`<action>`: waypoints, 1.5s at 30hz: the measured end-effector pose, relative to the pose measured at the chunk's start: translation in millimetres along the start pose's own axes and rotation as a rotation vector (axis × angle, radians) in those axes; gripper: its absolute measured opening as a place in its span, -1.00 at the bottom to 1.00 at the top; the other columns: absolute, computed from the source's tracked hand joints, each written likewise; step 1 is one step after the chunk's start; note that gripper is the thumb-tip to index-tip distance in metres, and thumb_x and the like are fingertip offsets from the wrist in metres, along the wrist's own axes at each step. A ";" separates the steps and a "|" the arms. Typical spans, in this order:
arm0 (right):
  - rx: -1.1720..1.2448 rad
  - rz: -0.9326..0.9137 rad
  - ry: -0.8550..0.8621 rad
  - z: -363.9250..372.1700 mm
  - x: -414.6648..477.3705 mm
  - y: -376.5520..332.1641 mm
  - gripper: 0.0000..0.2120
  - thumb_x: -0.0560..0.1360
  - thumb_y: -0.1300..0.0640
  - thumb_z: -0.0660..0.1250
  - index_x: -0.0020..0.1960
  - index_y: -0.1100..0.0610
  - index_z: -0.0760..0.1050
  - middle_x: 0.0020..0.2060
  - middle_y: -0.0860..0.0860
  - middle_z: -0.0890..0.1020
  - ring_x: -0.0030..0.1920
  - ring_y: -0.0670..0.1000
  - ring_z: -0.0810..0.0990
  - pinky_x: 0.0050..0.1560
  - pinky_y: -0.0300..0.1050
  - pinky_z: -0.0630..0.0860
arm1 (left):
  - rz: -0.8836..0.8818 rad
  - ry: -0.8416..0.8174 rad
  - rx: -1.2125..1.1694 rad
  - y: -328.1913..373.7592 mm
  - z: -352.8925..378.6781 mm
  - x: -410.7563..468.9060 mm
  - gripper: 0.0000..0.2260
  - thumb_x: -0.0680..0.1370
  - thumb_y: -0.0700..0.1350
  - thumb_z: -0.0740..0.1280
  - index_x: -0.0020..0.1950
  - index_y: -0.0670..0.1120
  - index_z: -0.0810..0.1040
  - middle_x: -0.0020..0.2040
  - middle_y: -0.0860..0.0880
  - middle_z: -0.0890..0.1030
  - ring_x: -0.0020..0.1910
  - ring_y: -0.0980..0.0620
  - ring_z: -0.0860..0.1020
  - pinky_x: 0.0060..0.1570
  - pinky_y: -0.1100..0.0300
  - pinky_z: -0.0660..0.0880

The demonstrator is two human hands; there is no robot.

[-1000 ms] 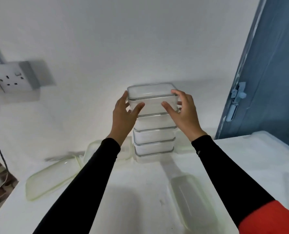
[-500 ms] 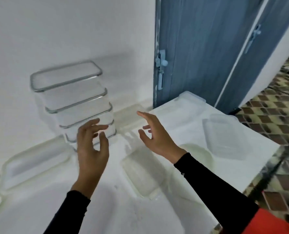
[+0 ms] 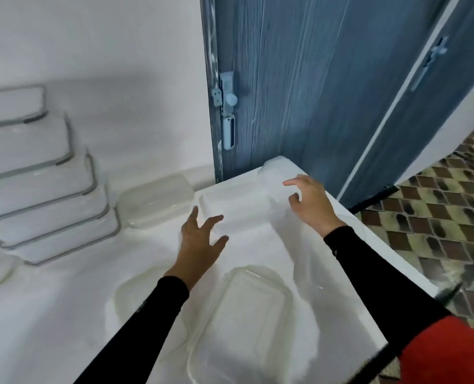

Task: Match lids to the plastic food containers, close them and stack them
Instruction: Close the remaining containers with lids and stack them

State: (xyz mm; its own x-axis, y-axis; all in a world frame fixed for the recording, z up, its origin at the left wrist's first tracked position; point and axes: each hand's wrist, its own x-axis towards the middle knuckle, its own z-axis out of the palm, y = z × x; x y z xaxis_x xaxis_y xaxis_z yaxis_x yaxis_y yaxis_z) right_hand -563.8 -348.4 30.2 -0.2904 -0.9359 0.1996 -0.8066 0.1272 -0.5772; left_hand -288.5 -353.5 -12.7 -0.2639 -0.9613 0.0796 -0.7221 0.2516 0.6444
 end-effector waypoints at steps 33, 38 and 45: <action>0.965 0.693 -1.035 116.4 -200.0 -238.8 -0.53 0.56 -0.26 0.13 0.06 0.13 0.53 -0.02 0.18 0.69 -0.17 0.22 0.65 -0.12 0.03 0.57 | -0.379 0.616 -0.108 -216.0 -235.9 -359.1 -0.60 0.46 -0.35 0.44 -0.18 0.20 0.53 -0.02 0.50 0.54 0.26 0.03 0.55 0.16 0.15 0.46; 0.730 0.715 -1.136 141.1 -220.9 -256.2 -0.47 0.54 -0.29 0.14 0.10 0.16 0.52 0.01 0.22 0.69 0.00 0.31 0.68 -0.11 0.02 0.62 | -0.410 0.614 -0.083 -250.6 -254.5 -371.3 -0.84 0.47 -0.39 0.42 -0.11 -0.16 0.54 -0.12 0.53 0.54 0.00 0.43 0.54 0.01 0.52 0.38; 0.513 0.546 -0.954 140.4 -220.8 -280.3 -0.31 0.61 -0.32 -0.06 0.12 0.26 0.53 -0.11 0.28 0.70 -0.21 0.26 0.72 -0.38 -0.08 0.64 | -0.456 0.553 -0.058 -276.7 -271.5 -382.3 -0.72 0.50 -0.35 0.40 -0.10 0.04 0.49 -0.10 0.53 0.54 -0.05 0.40 0.57 -0.07 0.60 0.33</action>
State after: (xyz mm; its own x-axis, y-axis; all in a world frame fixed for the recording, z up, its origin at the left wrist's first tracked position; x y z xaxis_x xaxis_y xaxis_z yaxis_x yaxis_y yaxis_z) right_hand -201.3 -223.5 36.8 0.1420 -0.6932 -0.7066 -0.3356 0.6378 -0.6932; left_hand 185.8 -86.2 -14.9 0.4297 -0.8893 0.1567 -0.6443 -0.1803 0.7432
